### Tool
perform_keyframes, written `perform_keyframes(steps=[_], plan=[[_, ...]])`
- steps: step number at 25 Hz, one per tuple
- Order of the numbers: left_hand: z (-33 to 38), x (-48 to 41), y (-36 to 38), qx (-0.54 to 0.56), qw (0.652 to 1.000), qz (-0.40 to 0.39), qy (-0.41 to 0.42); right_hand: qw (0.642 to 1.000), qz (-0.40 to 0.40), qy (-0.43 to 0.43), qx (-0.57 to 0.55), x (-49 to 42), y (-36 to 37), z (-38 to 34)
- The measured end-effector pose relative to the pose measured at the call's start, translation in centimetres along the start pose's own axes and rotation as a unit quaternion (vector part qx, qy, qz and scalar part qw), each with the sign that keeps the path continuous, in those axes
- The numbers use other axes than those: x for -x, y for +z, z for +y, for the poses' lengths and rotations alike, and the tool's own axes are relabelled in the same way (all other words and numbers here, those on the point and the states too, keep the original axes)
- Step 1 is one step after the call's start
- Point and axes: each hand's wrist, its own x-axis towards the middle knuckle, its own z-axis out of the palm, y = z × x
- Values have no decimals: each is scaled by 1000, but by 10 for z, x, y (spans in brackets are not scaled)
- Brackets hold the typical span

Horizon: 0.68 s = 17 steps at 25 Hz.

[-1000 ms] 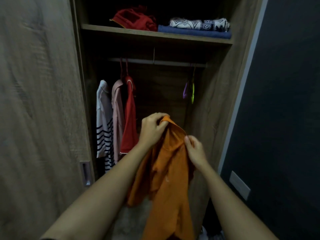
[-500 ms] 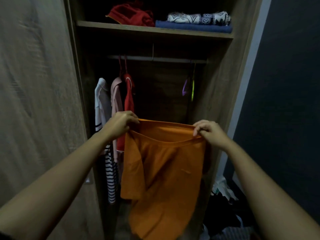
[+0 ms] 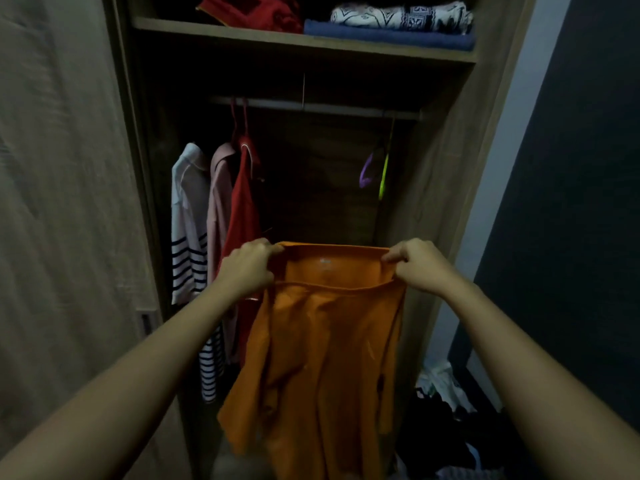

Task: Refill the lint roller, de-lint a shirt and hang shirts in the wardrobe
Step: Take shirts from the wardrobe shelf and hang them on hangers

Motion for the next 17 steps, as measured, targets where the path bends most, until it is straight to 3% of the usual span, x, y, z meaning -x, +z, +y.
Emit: perform_keyframes(steps=[2, 6, 12, 15, 17], plan=[[18, -2, 5, 25, 998, -53, 8, 1000, 15, 9, -4, -8, -6, 2], [32, -26, -14, 267, 962, -59, 10, 999, -23, 41, 25, -27, -17, 2], [80, -122, -14, 278, 953, 121, 3, 992, -62, 67, 90, -64, -8, -11], [107, -187, -18, 347, 932, 108, -12, 987, -71, 81, 118, -72, -9, -17], [127, -227, -21, 404, 913, 59, -26, 984, -69, 85, 138, -74, -14, -20]])
